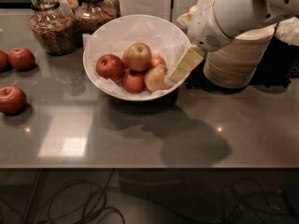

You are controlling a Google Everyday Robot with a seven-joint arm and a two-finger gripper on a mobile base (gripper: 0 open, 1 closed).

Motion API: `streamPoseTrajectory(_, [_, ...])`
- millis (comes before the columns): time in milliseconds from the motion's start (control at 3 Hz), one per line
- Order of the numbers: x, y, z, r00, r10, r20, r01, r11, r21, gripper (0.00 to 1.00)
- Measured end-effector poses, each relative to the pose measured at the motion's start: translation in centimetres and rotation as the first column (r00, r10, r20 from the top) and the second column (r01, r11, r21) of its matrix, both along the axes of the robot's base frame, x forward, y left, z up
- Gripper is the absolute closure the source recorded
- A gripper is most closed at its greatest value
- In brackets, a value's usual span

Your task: Pick apple from white bowl

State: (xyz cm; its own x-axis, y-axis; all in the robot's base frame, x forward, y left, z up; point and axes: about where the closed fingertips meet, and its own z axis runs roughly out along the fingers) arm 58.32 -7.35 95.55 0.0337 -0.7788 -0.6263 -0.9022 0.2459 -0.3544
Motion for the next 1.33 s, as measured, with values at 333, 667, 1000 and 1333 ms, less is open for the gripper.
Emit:
streamPoseTrajectory(333, [0.9, 2.6, -0.2, 0.9971, 0.074, -0.012, -0.074, 0.995, 0.068, 0.0])
streamPoseTrajectory(667, [2.2, 5.1, -0.9, 0.9877, 0.153, -0.031, -0.15, 0.984, 0.095, 0.0])
streamPoseTrajectory(1000, [4.2, 6.3, -2.2, 0.98, 0.189, -0.061, -0.183, 0.978, 0.101, 0.0])
streamPoseTrajectory(1333, [6.0, 6.8, -3.2, 0.9763, 0.201, -0.079, -0.193, 0.976, 0.1, 0.0])
